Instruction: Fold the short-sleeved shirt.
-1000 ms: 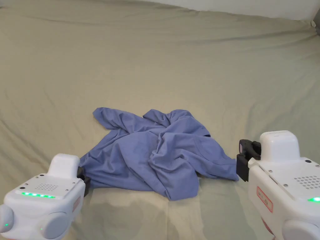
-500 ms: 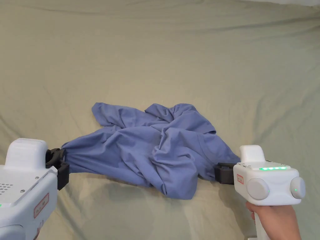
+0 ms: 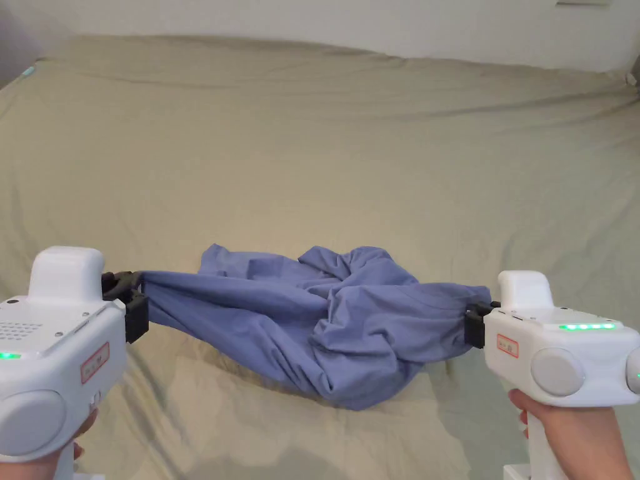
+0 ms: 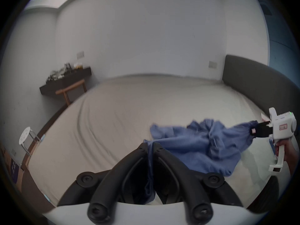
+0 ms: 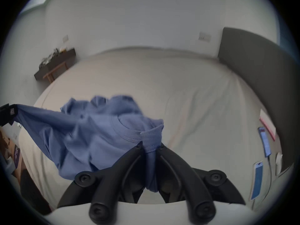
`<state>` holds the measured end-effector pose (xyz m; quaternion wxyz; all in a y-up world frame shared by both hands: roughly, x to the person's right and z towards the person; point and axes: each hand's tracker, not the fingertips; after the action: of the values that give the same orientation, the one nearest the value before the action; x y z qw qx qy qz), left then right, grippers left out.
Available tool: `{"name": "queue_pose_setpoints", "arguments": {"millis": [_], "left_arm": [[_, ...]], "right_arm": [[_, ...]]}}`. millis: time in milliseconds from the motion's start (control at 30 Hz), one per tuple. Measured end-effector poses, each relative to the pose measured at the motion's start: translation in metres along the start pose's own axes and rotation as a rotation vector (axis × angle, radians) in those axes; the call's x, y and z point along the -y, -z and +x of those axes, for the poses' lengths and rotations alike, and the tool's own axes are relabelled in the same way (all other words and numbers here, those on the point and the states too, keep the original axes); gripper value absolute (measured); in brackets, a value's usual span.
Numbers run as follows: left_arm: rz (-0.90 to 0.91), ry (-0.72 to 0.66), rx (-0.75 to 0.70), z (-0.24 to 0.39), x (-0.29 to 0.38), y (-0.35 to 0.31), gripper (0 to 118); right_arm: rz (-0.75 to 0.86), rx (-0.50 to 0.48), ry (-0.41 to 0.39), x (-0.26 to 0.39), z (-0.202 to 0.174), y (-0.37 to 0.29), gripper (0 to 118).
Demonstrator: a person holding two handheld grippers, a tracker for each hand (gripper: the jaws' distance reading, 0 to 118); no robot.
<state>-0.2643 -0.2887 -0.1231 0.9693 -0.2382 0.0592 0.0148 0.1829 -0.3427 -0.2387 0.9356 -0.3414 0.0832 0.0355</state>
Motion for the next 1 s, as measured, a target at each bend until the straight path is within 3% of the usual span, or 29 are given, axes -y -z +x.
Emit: {"name": "queue_pose_setpoints", "arguments": {"millis": [100, 233, 433, 667, 1000], "left_arm": [[0.078, -0.043, -0.007, -0.011, -0.038, -0.019, 3], [0.19, -0.042, -0.042, -0.023, -0.081, -0.051, 3], [0.318, -0.054, -0.068, -0.04, -0.135, -0.092, 3], [0.431, -0.101, -0.047, -0.061, -0.189, -0.125, 3], [0.49, -0.088, -0.018, -0.068, -0.256, -0.107, 3]], "right_arm": [[0.105, -0.059, 0.048, -0.029, 0.012, -0.049, 8], [0.244, -0.012, 0.046, -0.061, 0.022, -0.111, 8], [0.434, -0.072, 0.143, -0.101, 0.042, -0.193, 8], [0.639, 0.019, 0.107, -0.146, 0.047, -0.259, 8], [0.727, 0.103, 0.046, -0.223, 0.05, -0.274, 8]]}}
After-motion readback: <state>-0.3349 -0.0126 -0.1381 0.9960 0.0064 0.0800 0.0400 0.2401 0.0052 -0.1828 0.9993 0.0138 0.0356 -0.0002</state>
